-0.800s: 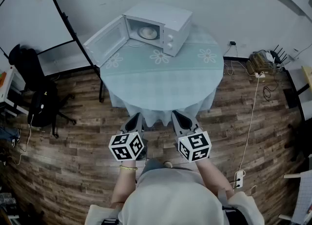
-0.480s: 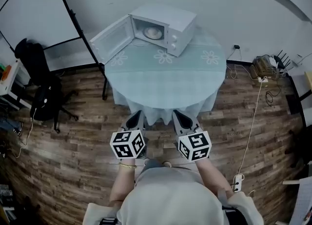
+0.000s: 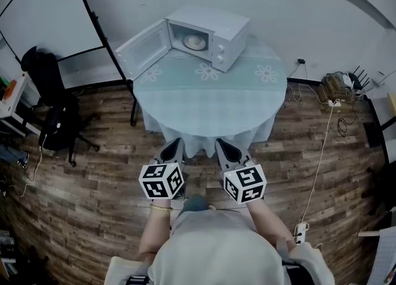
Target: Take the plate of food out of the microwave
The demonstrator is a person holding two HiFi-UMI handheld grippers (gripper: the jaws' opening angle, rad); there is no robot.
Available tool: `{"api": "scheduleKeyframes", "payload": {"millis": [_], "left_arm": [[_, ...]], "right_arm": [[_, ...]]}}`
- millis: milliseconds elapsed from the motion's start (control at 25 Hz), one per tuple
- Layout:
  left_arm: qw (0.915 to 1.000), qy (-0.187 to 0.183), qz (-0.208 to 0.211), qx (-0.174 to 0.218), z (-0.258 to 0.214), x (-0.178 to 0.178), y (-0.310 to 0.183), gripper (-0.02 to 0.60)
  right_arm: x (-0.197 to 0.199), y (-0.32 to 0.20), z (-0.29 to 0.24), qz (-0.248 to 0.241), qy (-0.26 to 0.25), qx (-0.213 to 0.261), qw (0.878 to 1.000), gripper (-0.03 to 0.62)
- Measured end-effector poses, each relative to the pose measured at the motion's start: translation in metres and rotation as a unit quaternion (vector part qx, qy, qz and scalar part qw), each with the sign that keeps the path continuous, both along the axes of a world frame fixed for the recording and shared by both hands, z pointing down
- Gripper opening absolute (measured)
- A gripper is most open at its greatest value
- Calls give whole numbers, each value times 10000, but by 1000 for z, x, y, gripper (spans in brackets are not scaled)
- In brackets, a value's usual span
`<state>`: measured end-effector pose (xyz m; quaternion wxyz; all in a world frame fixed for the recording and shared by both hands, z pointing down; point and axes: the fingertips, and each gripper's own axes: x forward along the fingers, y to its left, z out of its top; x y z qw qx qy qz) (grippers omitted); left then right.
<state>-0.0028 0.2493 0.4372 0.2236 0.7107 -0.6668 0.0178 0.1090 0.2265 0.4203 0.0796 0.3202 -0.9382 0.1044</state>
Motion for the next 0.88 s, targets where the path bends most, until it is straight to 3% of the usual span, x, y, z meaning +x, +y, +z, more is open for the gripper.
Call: {"api": "scheduleKeyframes", "payload": {"millis": [480,880], "left_arm": [[9999,59,37,-127,5,1,-29,12],[9998,150,-76,-98,15,-35,-98,12]], "right_arm": [[-9,-24,3,-39,-47,-55,10000,6],[-38,-92,14,-40,-24,-161,9999,6]]}}
